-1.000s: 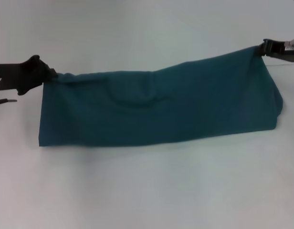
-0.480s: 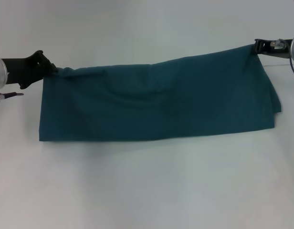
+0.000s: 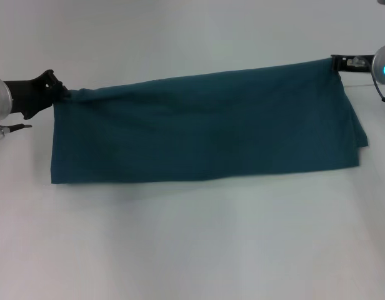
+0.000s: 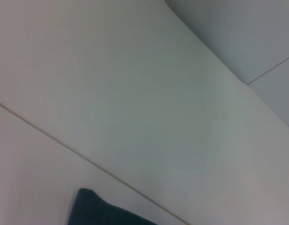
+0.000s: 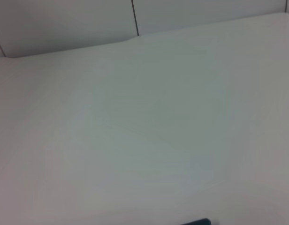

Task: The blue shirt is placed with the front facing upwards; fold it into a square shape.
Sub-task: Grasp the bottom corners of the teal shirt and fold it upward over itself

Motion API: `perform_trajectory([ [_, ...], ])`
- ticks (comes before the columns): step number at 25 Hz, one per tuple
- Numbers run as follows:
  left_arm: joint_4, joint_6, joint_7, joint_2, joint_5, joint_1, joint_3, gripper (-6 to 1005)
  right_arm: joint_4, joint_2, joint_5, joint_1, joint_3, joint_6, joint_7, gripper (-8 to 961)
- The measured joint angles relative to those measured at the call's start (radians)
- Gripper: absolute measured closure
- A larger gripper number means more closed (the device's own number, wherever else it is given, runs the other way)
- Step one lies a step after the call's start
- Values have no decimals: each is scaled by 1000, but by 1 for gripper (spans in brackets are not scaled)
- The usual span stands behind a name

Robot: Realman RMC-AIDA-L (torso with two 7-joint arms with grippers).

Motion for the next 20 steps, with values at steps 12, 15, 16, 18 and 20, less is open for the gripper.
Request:
perform_trajectory([
  [12, -1, -13, 0, -5, 4, -9, 0, 941, 38, -4, -9, 33, -36, 39, 0, 891],
  [15, 1, -15, 3, -8, 4, -10, 0, 940, 38, -4, -9, 30, -37, 40, 0, 888],
  [16, 3, -18, 6, -9, 1, -9, 0, 940, 38, -3, -10, 28, -37, 40, 0, 887],
  [18, 5, -24, 12, -13, -4, -6, 0, 939, 39, -3, -10, 26, -37, 40, 0, 886],
  [20, 7, -25, 13, -16, -6, -4, -3, 938, 39, -4, -12, 26, -40, 35, -5, 884],
])
